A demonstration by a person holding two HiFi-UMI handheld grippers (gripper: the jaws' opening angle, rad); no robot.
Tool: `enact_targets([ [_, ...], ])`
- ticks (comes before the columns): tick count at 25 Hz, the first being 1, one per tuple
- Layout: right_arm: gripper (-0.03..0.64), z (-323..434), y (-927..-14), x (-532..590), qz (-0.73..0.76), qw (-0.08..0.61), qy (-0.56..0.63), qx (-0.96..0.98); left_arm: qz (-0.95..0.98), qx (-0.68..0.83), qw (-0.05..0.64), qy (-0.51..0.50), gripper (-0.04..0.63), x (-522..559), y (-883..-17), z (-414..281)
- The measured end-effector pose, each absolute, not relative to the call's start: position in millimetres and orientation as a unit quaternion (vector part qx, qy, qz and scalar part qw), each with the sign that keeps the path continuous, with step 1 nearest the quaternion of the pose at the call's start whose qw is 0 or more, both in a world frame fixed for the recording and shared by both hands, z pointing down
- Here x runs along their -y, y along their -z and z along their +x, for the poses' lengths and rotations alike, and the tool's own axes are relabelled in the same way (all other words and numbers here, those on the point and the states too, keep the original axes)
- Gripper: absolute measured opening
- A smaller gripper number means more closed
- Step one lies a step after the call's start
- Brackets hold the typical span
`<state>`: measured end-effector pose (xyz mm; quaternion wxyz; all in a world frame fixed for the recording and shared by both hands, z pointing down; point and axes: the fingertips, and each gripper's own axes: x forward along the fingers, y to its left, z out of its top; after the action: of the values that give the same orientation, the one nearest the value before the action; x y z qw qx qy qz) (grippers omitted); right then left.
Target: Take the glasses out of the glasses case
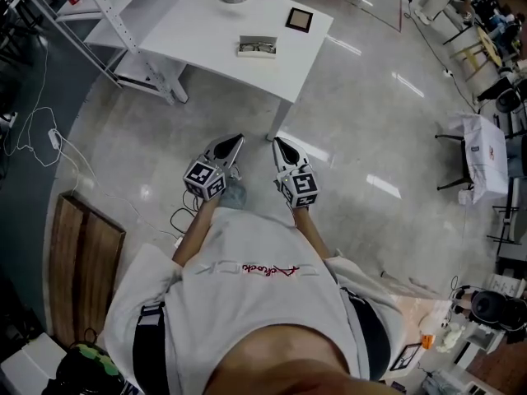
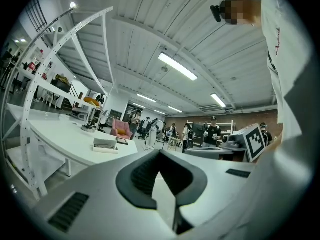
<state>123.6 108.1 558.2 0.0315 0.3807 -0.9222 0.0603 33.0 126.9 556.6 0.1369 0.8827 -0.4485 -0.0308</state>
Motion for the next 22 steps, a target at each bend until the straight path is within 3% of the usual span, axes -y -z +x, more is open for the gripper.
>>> enact_targets([
  [22, 0.000, 41, -544, 51, 0.411, 0.045, -0.061, 0.909, 0.900, 0.416, 0.127, 0.010, -0.006, 35, -545, -49],
])
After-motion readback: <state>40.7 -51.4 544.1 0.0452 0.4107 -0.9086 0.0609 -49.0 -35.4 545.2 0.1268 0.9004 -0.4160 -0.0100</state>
